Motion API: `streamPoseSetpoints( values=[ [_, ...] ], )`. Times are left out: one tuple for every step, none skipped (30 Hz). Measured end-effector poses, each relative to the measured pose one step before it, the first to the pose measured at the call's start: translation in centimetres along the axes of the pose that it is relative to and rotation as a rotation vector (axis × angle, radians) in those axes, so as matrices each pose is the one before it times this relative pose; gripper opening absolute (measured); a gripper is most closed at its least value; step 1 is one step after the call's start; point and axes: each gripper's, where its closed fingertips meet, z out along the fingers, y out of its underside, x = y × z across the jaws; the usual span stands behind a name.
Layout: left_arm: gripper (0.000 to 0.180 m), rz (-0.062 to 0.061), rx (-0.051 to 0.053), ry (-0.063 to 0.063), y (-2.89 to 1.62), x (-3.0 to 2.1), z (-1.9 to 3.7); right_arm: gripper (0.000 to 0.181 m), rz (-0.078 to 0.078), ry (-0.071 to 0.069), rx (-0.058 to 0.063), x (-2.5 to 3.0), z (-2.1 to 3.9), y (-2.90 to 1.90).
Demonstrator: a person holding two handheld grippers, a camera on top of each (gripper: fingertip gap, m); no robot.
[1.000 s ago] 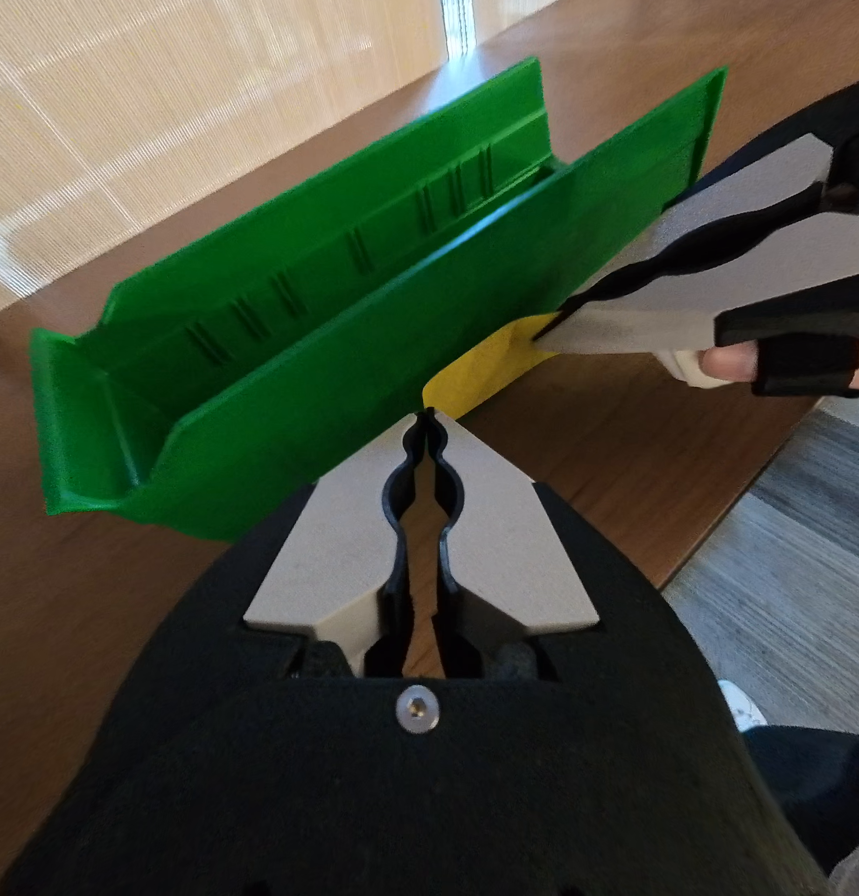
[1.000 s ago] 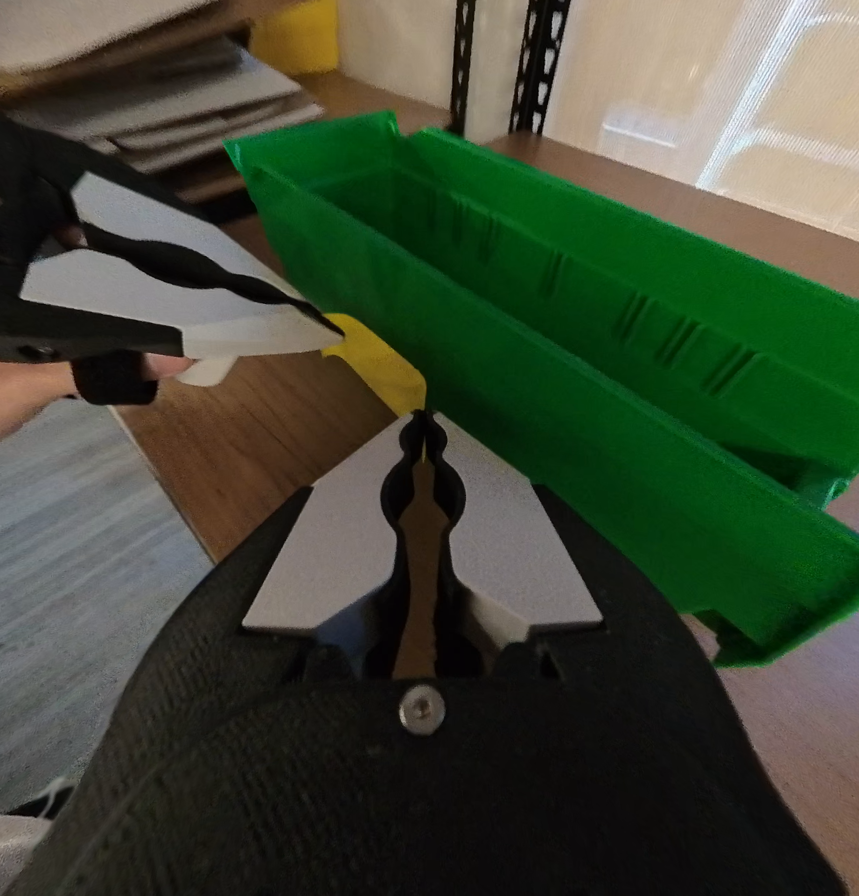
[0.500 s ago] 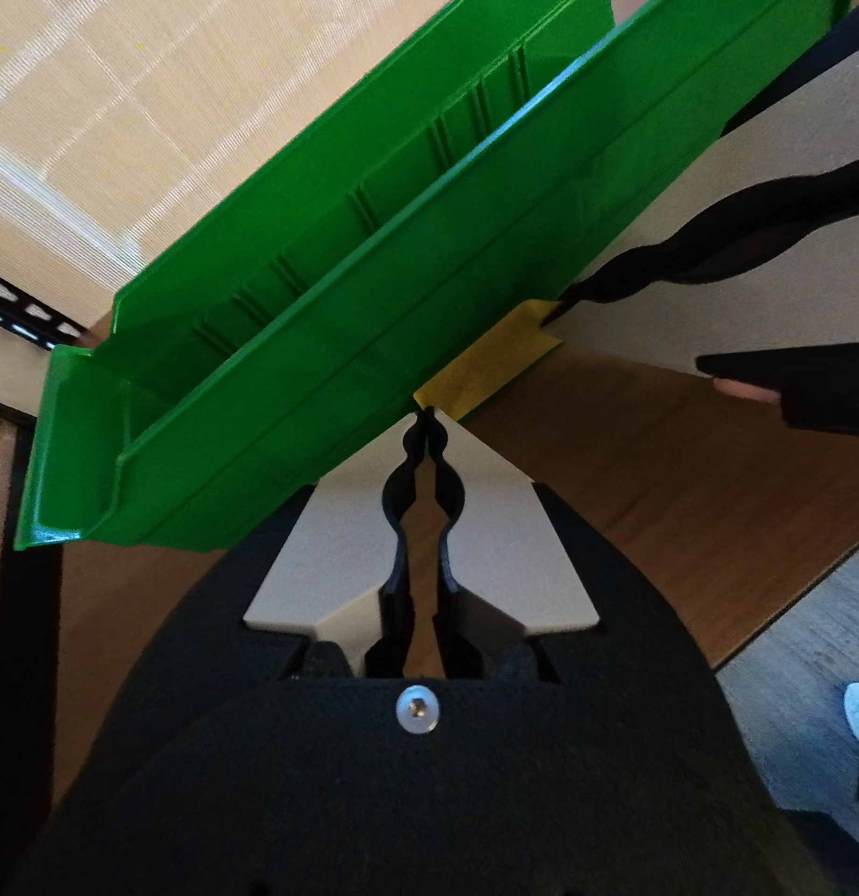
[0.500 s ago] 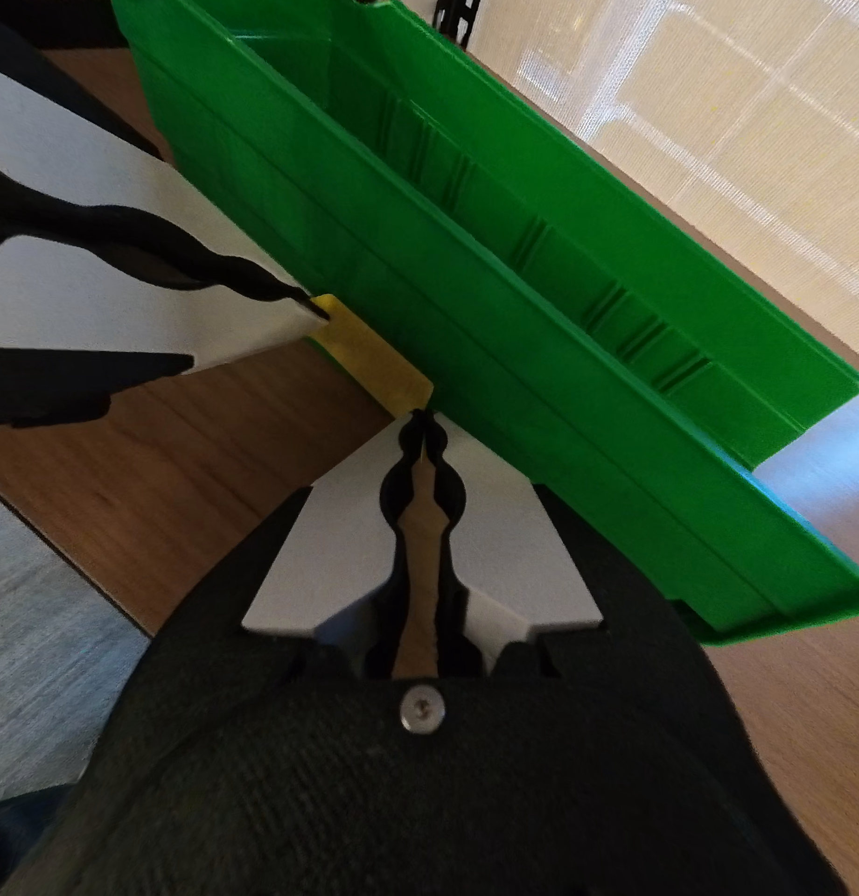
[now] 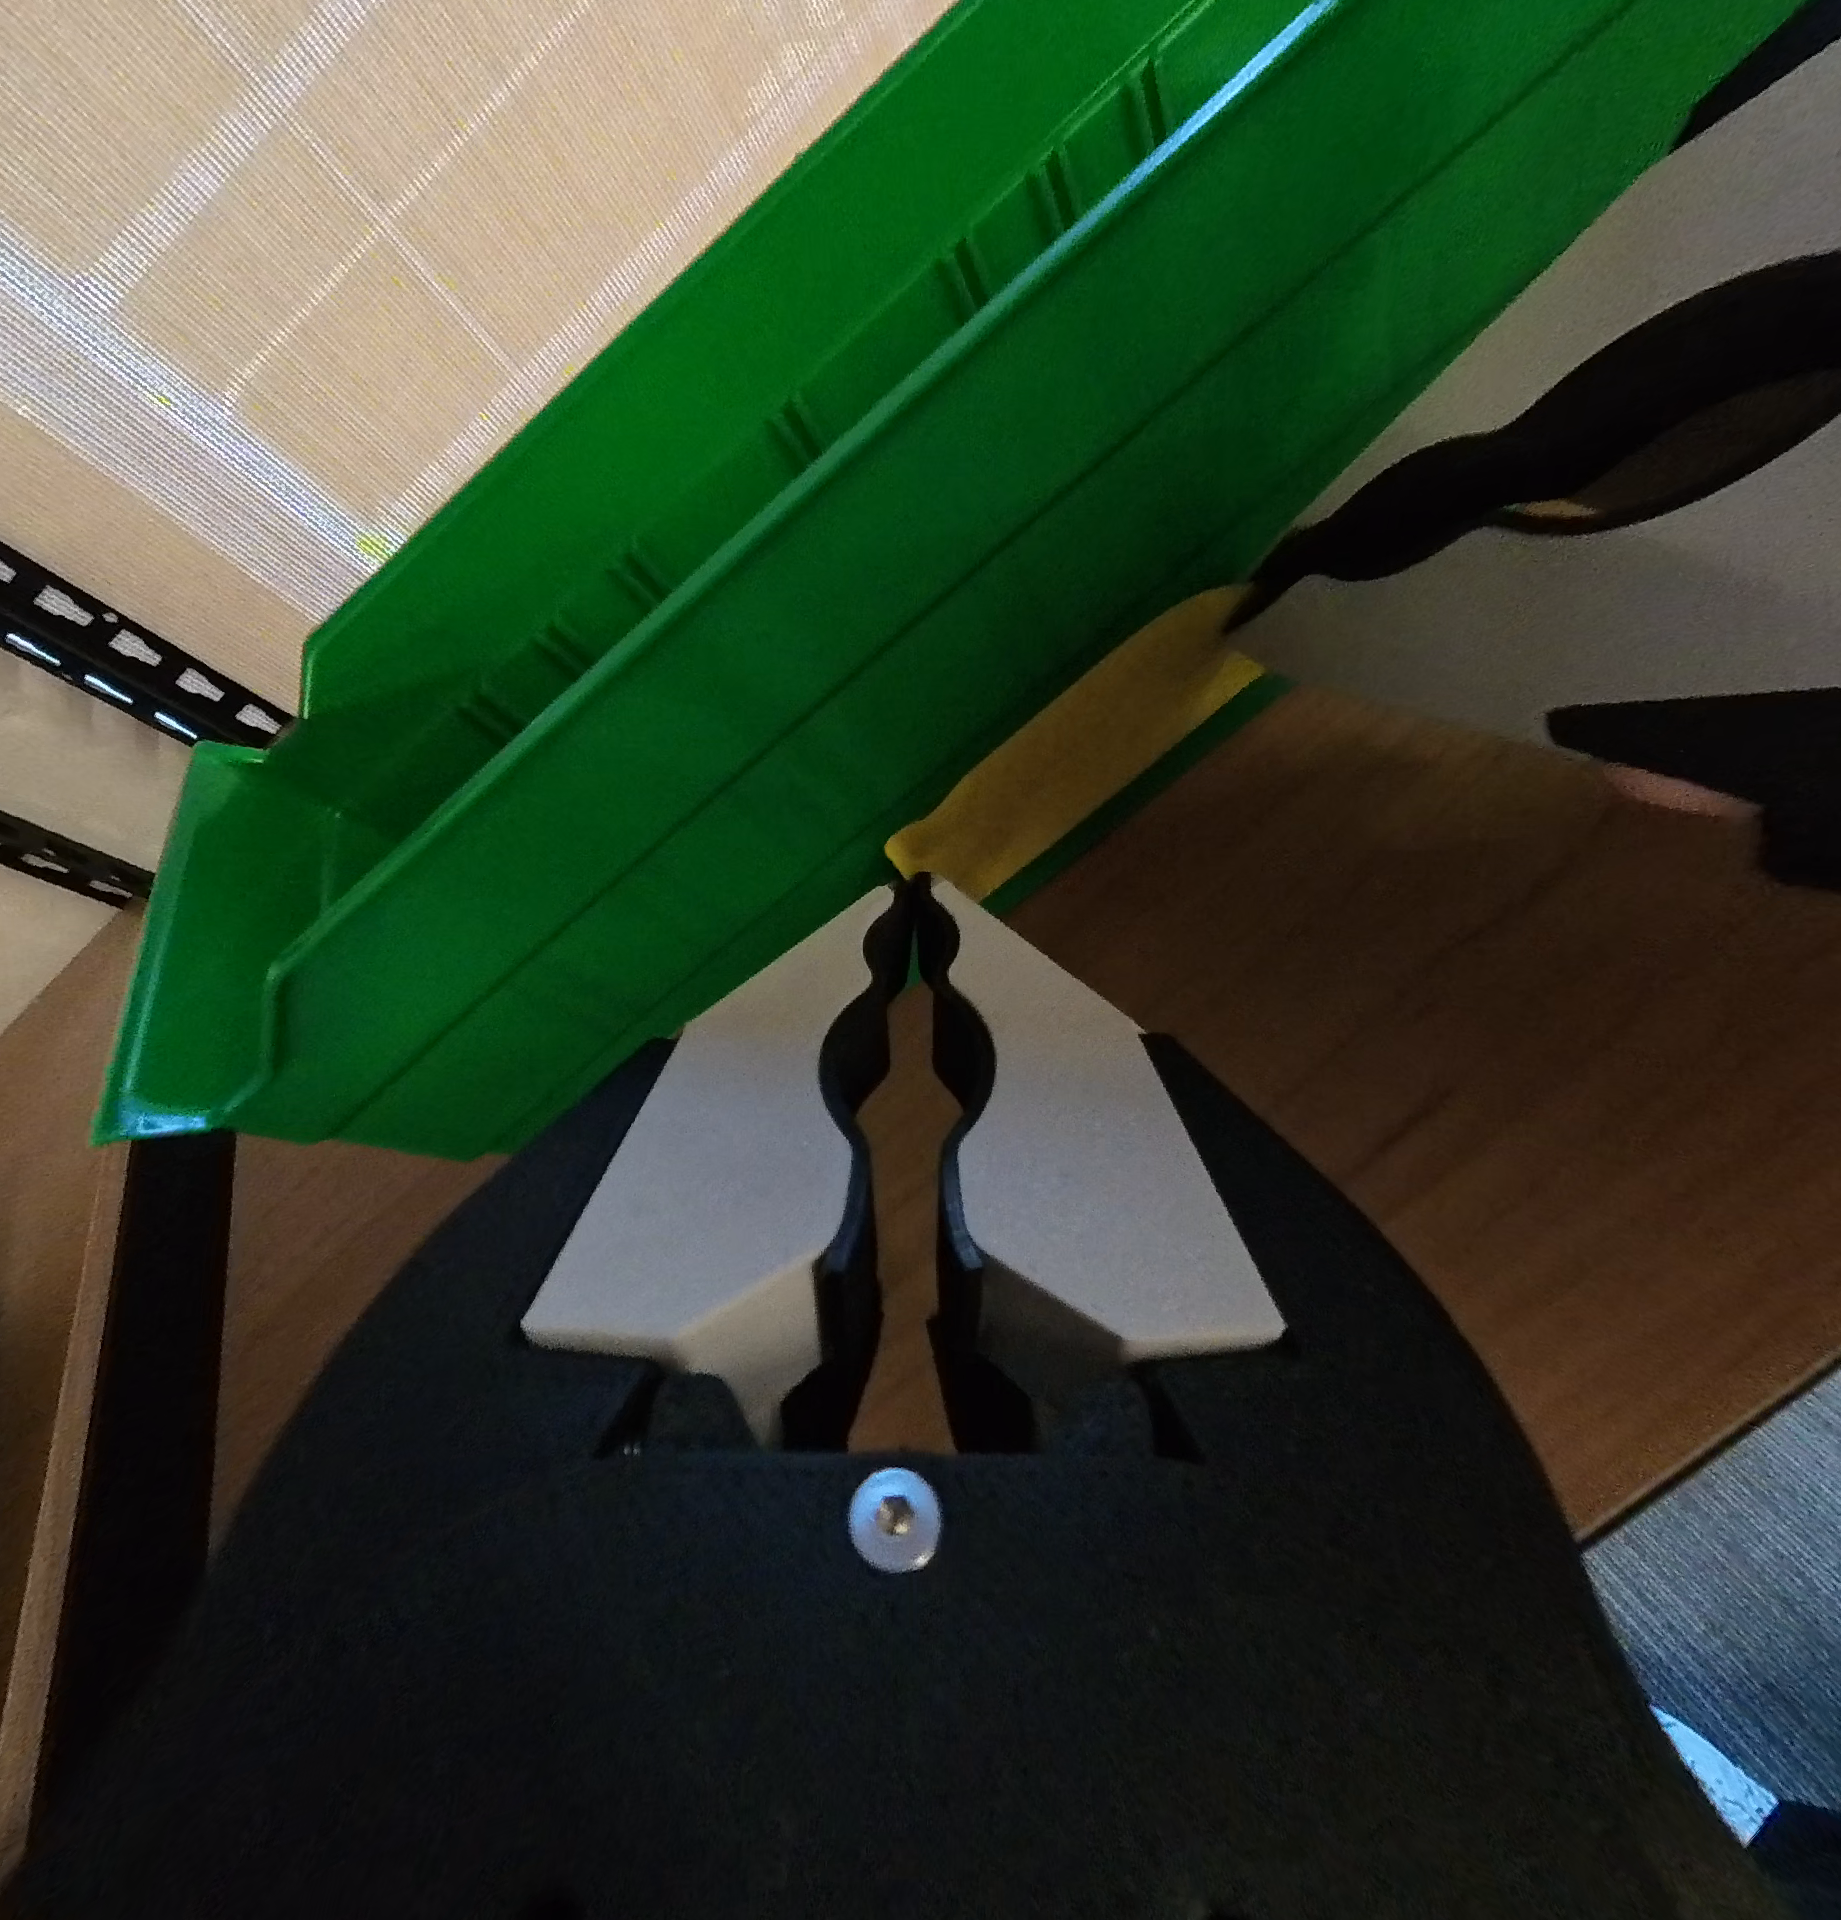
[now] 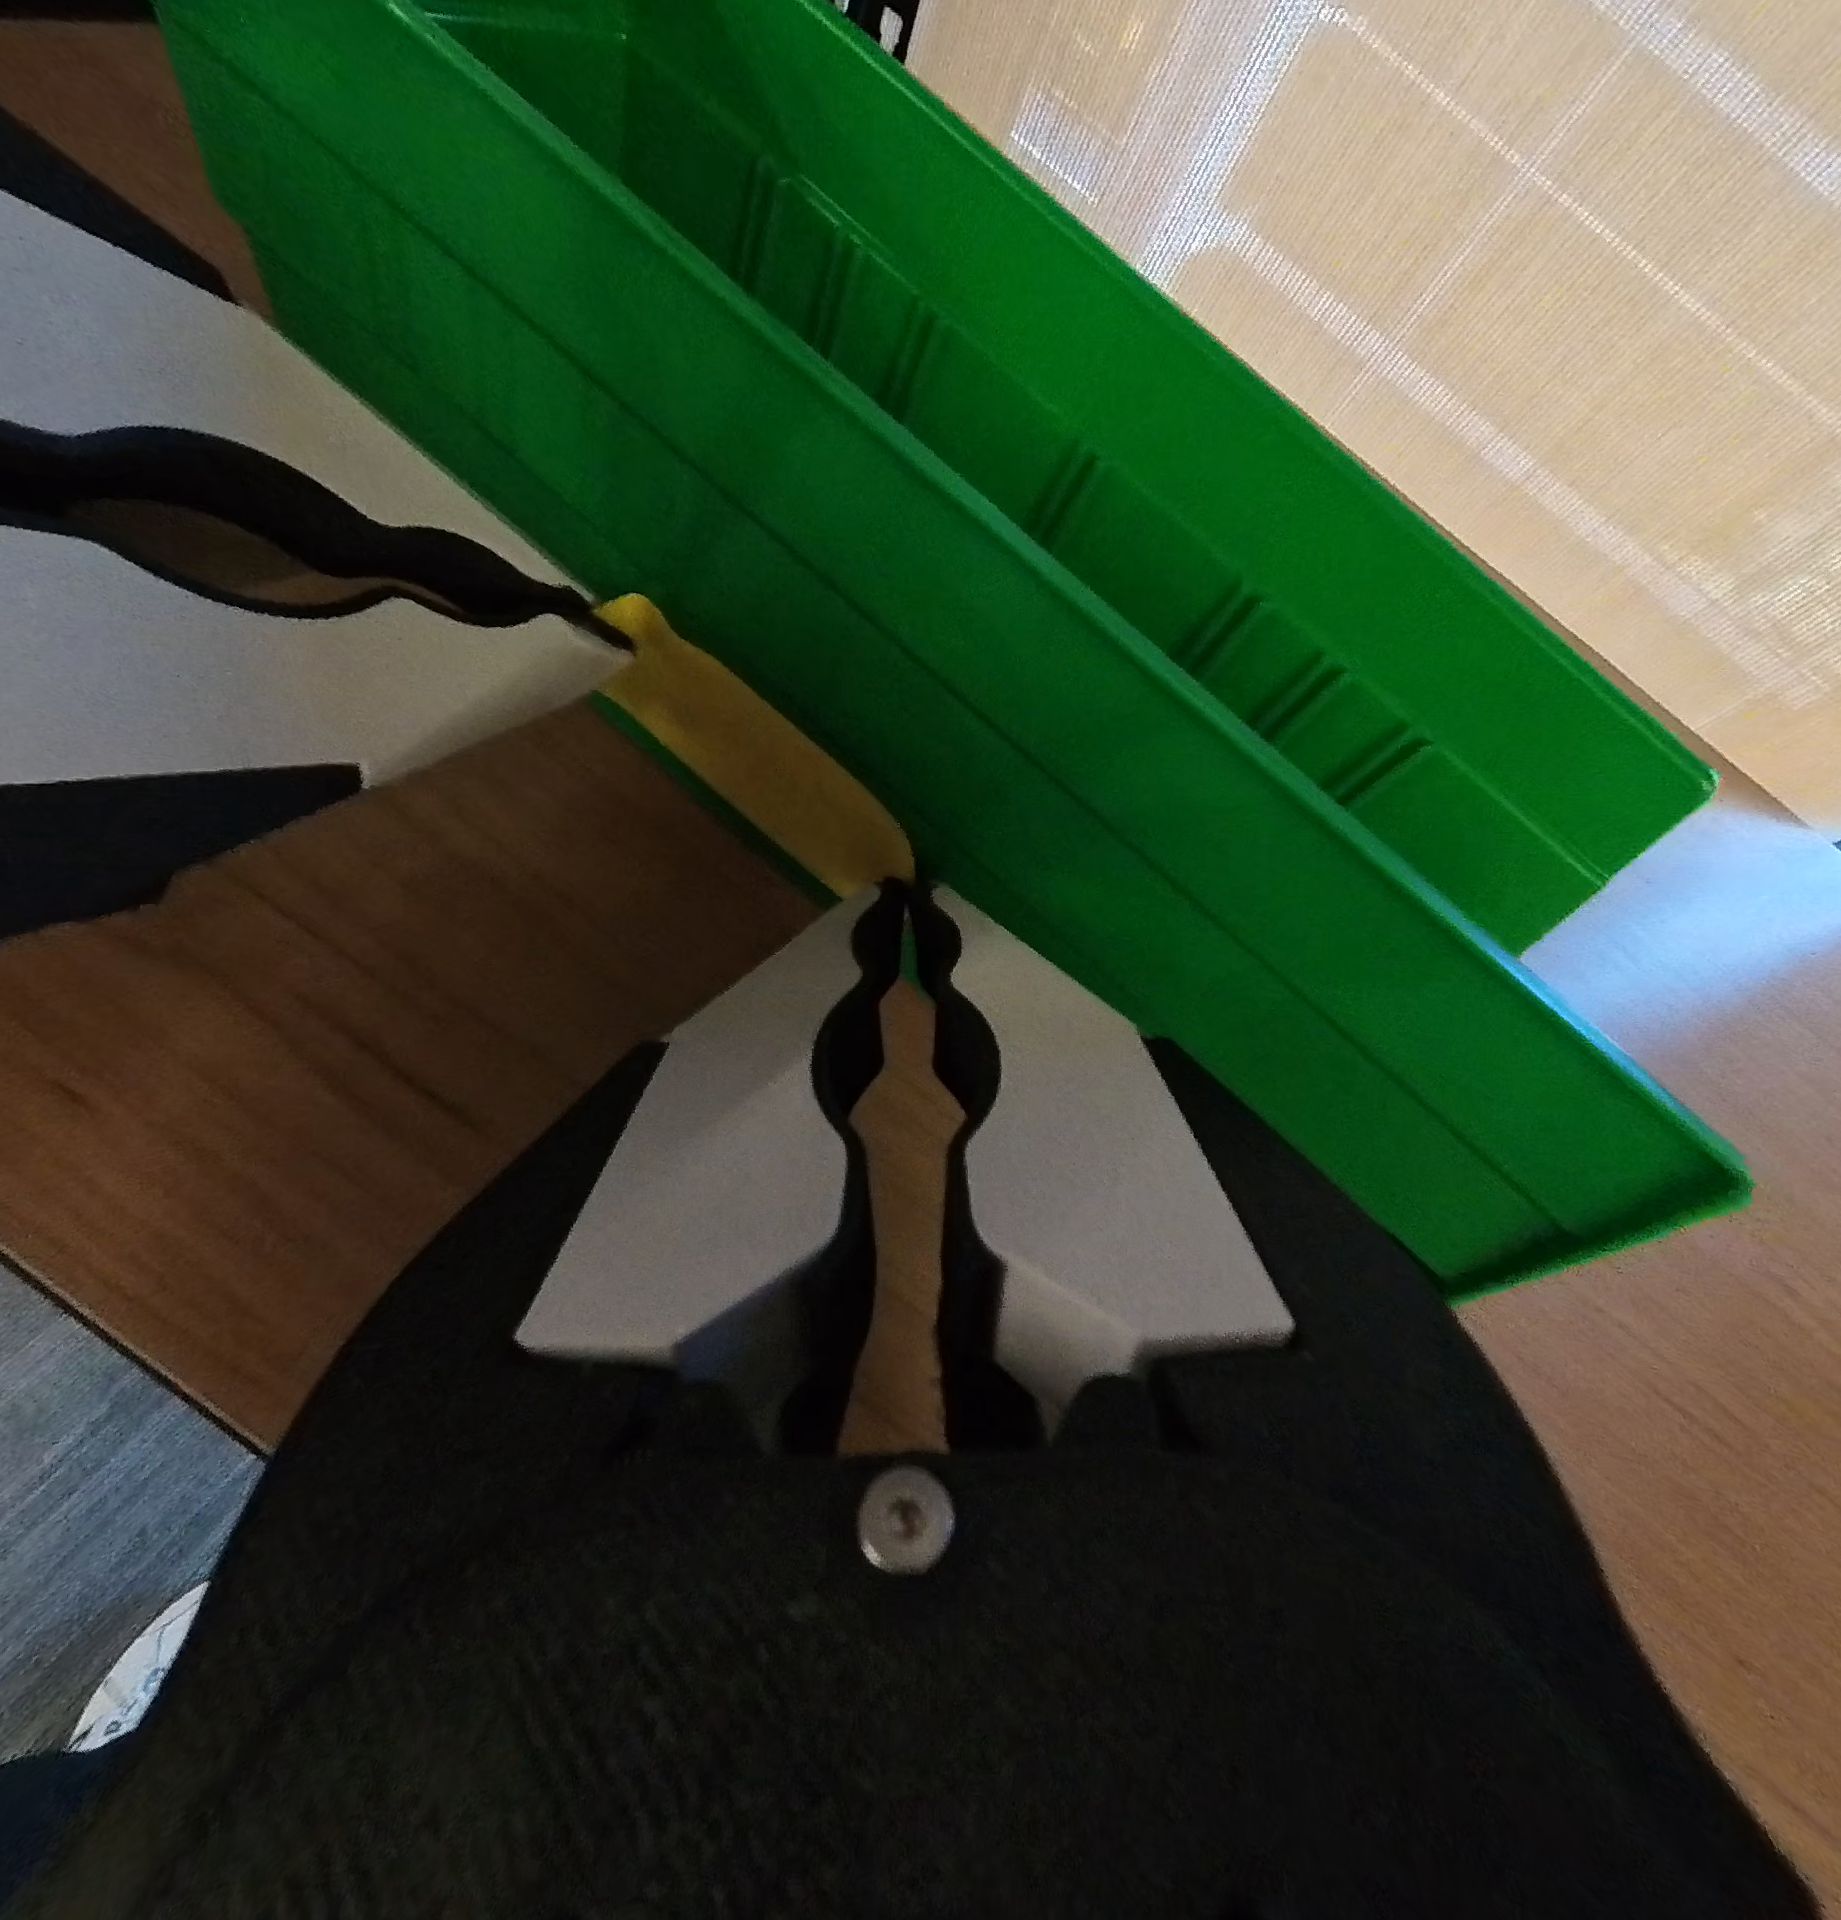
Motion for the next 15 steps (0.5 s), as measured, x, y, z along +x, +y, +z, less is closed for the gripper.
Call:
streamPoseSetpoints(
  values=[
    [0.000,-0.0005,-0.0011,0.0000,0.002,-0.004,0.025,0.001,-0.0018,0.0032,0.0000,0.093,-0.033,0.057],
    [0.000,-0.0005,-0.0004,-0.0002,0.002,-0.005,0.010,0.001,-0.0017,0.0028,0.0001,0.088,-0.028,0.042],
    [0.000,-0.0004,-0.0002,-0.0008,-0.008,-0.018,0.007,0.001,-0.0008,-0.0013,0.0001,0.028,-0.023,0.029],
    [0.000,-0.0002,-0.0008,-0.0022,0.007,-0.035,0.007,0.001,-0.0010,-0.0025,0.0014,0.003,-0.017,0.009],
    [0.000,0.0007,-0.0007,-0.0024,0.014,-0.023,0.018,0.000,-0.0018,-0.0017,0.0023,0.014,-0.009,-0.020],
    [0.000,0.0012,-0.0008,-0.0030,0.004,-0.031,0.009,0.000,-0.0013,-0.0045,0.0012,-0.044,0.002,-0.009],
    [0.000,0.0010,-0.0002,-0.0025,0.009,-0.030,-0.003,0.000,-0.0033,-0.0049,0.0018,-0.040,0.019,-0.014],
    [0.000,0.0019,0.0000,-0.0011,-0.003,0.011,0.007,0.000,-0.0030,-0.0002,0.0022,0.034,0.016,-0.012],
    [0.000,0.0028,0.0008,-0.0016,-0.007,0.010,-0.012,0.000,0.0013,-0.0007,-0.0020,0.025,0.024,0.028],
    [0.000,0.0024,0.0008,-0.0016,-0.013,-0.001,-0.011,0.000,0.0014,-0.0006,-0.0019,0.022,0.038,0.030],
    [0.000,0.0013,0.0008,-0.0003,-0.011,0.016,-0.006,0.000,0.0004,0.0003,-0.0007,0.045,0.042,0.006],
    [0.000,-0.0001,0.0009,-0.0002,-0.011,0.011,-0.012,0.000,0.0014,0.0011,-0.0022,0.063,0.049,0.035],
    [0.000,-0.0017,0.0006,-0.0002,-0.015,0.001,-0.024,0.000,0.0005,0.0006,-0.0021,0.044,0.045,0.028],
    [0.000,-0.0024,-0.0006,0.0010,0.010,0.015,-0.011,0.000,0.0004,0.0006,-0.0008,0.036,0.043,0.012],
    [0.000,-0.0031,0.0000,0.0012,-0.005,-0.007,-0.012,0.000,0.0011,0.0005,-0.0006,0.026,0.020,0.007]
  ],
)
